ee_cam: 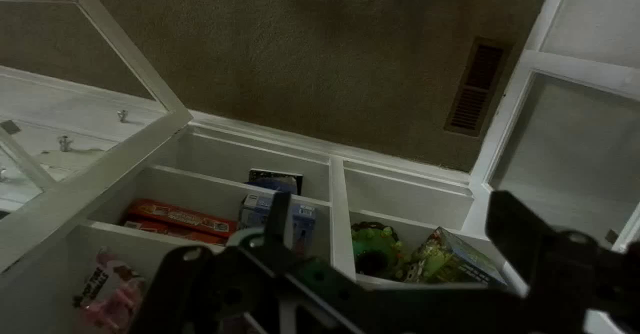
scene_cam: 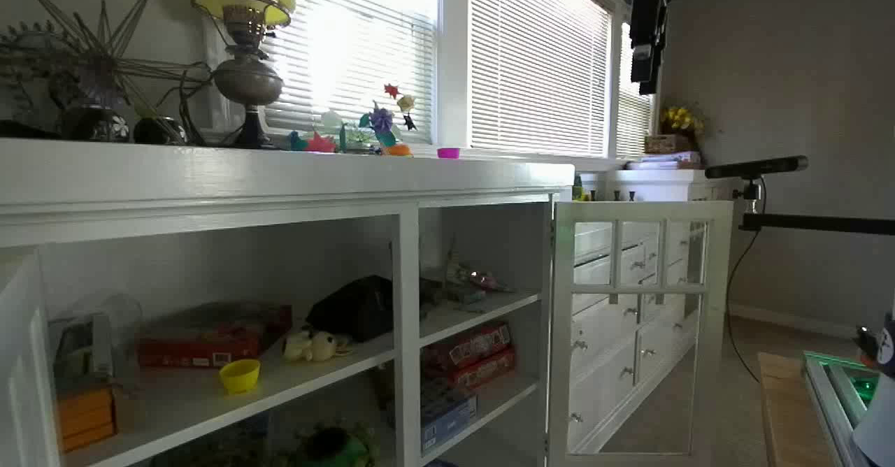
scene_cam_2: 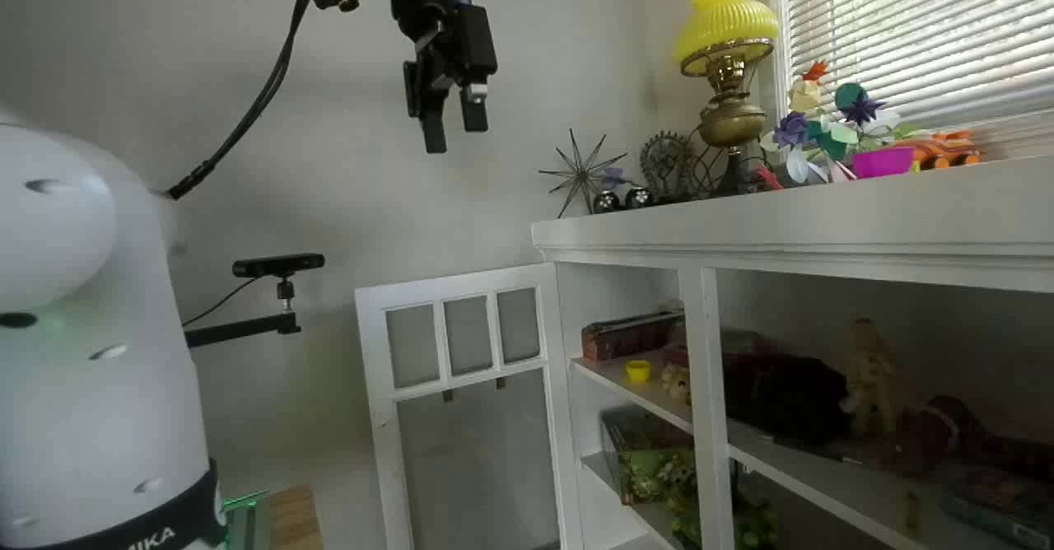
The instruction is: Close the cabinet's left door
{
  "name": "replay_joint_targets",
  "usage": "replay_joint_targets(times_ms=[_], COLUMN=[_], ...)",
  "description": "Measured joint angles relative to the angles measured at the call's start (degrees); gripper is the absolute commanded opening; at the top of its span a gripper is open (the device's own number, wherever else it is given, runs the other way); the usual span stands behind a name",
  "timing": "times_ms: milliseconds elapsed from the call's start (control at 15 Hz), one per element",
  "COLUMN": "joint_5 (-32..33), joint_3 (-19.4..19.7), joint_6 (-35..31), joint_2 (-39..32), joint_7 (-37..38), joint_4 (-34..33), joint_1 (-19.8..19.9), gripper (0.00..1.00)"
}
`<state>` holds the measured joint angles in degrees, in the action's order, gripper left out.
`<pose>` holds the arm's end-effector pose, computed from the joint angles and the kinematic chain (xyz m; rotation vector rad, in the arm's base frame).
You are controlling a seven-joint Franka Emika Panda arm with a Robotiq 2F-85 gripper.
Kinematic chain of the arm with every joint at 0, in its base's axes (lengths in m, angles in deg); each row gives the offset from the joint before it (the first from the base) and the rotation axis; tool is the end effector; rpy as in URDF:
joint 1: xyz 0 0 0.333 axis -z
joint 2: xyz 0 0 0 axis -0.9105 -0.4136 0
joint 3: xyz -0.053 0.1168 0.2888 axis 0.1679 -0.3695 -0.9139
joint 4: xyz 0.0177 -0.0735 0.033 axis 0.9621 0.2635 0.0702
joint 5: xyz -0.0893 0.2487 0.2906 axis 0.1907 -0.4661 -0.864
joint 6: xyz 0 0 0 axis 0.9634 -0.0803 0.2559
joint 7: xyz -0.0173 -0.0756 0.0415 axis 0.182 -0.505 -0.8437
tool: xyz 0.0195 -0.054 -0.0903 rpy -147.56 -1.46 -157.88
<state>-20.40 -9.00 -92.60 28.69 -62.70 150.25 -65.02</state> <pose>0.2794 -0.0122 0.5637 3.1121 0.0777 0.1045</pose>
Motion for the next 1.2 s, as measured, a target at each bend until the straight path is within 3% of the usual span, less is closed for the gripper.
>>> replay_joint_targets(times_ms=[733, 933, 1200], joint_5=[-2.0, -9.8, -21.0], joint_3=[0.1, 0.1, -0.7], joint_6=[-0.9, -7.5, -17.9], joint_2=[-0.9, -4.4, -12.2], joint_7=[0.0, 0.0, -0.4], joint_4=[0.2, 1.6, 2.7], joint_1=[-0.7, -3.6, -10.5], gripper=[1.00, 1.00, 1.00])
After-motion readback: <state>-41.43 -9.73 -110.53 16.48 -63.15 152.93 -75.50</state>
